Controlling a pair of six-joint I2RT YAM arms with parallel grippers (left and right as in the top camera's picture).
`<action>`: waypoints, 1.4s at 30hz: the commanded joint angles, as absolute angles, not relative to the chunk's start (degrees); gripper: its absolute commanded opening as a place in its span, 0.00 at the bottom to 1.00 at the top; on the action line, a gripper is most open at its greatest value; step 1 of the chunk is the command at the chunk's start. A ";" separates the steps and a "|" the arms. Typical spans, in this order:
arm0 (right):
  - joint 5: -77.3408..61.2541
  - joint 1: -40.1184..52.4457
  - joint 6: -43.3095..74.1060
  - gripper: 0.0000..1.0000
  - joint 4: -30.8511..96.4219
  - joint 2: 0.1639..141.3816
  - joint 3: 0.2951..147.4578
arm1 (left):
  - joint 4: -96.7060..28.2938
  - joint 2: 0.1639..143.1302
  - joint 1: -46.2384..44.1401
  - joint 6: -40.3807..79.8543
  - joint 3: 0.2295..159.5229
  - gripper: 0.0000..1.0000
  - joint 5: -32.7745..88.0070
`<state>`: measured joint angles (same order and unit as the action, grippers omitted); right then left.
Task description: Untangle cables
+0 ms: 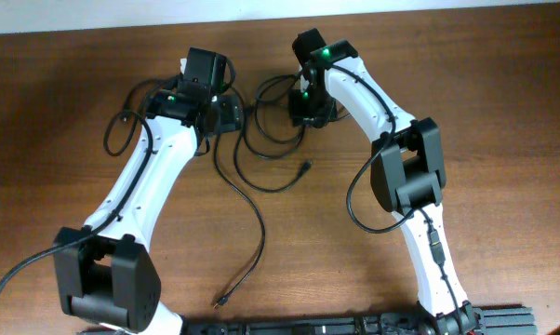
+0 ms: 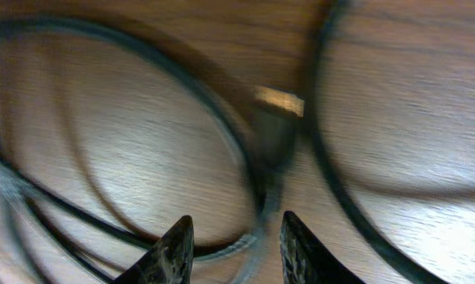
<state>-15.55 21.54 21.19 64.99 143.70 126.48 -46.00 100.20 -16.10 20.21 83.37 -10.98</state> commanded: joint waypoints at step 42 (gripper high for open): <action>-9.52 15.70 21.23 0.04 91.55 142.10 122.91 | -47.66 100.40 -15.97 20.56 83.57 0.82 -11.40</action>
